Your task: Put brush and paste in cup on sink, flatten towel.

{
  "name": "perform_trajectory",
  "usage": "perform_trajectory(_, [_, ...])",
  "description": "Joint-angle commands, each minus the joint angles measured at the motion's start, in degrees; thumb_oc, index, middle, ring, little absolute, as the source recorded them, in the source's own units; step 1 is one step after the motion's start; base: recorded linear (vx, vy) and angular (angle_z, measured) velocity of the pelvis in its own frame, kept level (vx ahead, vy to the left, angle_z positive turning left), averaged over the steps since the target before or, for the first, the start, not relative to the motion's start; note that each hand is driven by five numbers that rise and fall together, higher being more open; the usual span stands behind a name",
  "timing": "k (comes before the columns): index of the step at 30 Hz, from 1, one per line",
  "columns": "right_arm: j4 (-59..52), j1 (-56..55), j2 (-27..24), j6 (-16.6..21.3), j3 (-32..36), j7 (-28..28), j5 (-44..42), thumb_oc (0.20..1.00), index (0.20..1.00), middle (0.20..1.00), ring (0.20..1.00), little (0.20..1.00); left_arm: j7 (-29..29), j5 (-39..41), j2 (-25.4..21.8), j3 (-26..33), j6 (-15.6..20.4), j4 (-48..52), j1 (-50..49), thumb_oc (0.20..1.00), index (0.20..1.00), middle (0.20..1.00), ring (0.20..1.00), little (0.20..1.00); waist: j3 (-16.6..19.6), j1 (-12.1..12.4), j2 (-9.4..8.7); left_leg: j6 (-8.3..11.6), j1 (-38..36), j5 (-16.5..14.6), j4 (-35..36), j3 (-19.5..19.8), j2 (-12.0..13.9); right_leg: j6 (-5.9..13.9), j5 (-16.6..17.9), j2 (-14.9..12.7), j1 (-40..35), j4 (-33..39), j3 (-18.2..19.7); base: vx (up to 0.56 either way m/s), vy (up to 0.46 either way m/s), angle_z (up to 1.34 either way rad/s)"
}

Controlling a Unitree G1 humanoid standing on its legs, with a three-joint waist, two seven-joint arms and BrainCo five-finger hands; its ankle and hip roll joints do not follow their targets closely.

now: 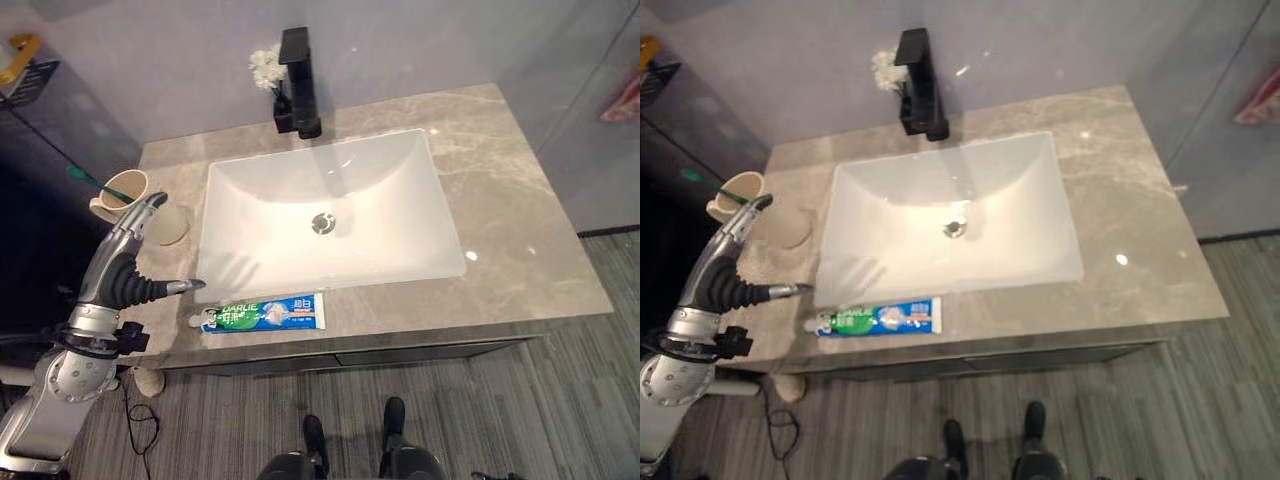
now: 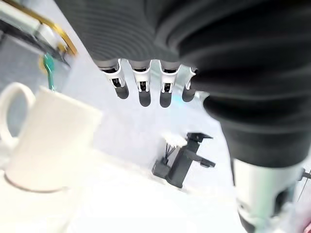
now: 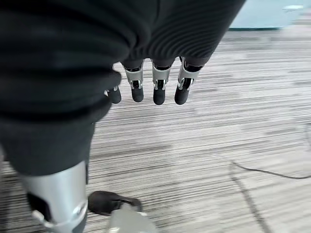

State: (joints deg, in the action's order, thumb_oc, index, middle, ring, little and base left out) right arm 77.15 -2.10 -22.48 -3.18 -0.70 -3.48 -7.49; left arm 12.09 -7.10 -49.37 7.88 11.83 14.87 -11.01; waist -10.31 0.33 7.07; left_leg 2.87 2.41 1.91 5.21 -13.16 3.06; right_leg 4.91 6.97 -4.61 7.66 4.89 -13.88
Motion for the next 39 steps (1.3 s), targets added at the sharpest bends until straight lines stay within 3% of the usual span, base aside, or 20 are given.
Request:
perform_trajectory(1, [1.5, 1.1, 1.5, -0.9, -2.0, 0.4, 2.1, 1.0, 1.0, 1.0, 1.0, 1.0, -1.2, 2.5, -3.8, 1.6, 1.2, 1.4, -0.9, 1.0, 1.0, 1.0, 1.0, 1.0, -0.4, 0.3, -2.82, 3.12, 3.5, 3.2, -0.2, 1.6, 0.3, 5.41, -5.1, -4.2, -5.6, -1.8, 2.9, -0.03, 0.023, -0.01])
perform_trajectory(22, [-2.1, 4.2, -0.4, 0.2, -5.6, -1.2, 4.1, 1.0, 1.0, 1.0, 1.0, 1.0, -5.2, 1.7, -9.5, -6.5, 0.7, -1.4, 1.7, 1.0, 1.0, 1.0, 1.0, 1.0, -3.4, -0.2, -2.1, 3.41, 3.8, 4.2, -0.2, 1.5, 0.9, 5.1, -4.7, -3.8, -4.2, -2.3, 2.6, -0.02, 0.003, 0.0])
perform_trajectory(34, [-2.4, 3.3, -0.2, 0.6, -5.8, -2.5, 3.7, 1.0, 1.0, 1.0, 1.0, 1.0, -5.6, -0.8, -10.8, -13.8, 0.0, -3.6, 4.2, 1.0, 1.0, 1.0, 1.0, 1.0, -4.6, -0.5, -3.28, 3.76, 6.5, 5.1, -0.2, 1.8, 1.9, 4.89, -4.1, -2.8, -1.5, -2.3, 2.2, 0.0, 0.0, 0.0])
perform_trajectory(35, [-2.6, 3.2, -0.3, 0.8, -5.7, -2.6, 3.6, 1.0, 1.0, 1.0, 1.0, 1.0, -5.5, -0.9, -10.8, -14.2, 0.0, -3.9, 4.3, 0.768, 0.768, 0.768, 0.768, 0.768, -4.6, -0.6, -3.43, 3.81, 6.7, 5.2, -0.2, 1.7, 1.9, 4.87, -4.1, -2.7, -1.3, -2.2, 2.2, 0.0, 0.0, 0.0])
perform_trajectory(36, [-2.8, 3.0, -0.1, 0.9, -5.8, -2.9, 3.1, 1.0, 1.0, 1.0, 1.0, 1.0, -5.2, -1.3, -10.7, -15.2, -0.1, -4.6, 4.7, 0.426, 0.426, 0.426, 0.426, 0.426, -4.4, -0.5, -3.67, 3.88, 7.1, 5.3, -0.2, 1.7, 2.1, 4.79, -4.0, -2.5, -0.9, -2.1, 2.3, 0.0, 0.0, 0.0])
perform_trajectory(38, [-3.0, 2.8, -0.1, 1.0, -5.7, -3.1, 3.0, 1.0, 1.0, 1.0, 1.0, 1.0, -5.2, -1.6, -10.7, -15.6, -0.3, -4.7, 4.8, 0.2, 0.2, 0.2, 0.2, 0.2, -4.3, -0.5, -3.9, 3.97, 7.3, 5.3, -0.2, 1.7, 2.3, 4.75, -4.0, -2.4, -0.7, -2.0, 2.4, 0.02, -0.015, 0.0])
perform_trajectory(39, [-2.9, 2.7, 0.0, 1.1, -5.6, -3.3, 2.8, 1.0, 1.0, 1.0, 1.0, 1.0, -5.1, -1.8, -10.5, -15.8, -0.3, -4.5, 4.9, 0.2, 0.2, 0.2, 0.2, 0.2, -4.2, -0.6, -3.99, 4.05, 7.4, 5.3, -0.2, 1.7, 2.3, 4.75, -4.0, -2.3, -0.6, -1.9, 2.4, 0.0, 0.0, 0.0])
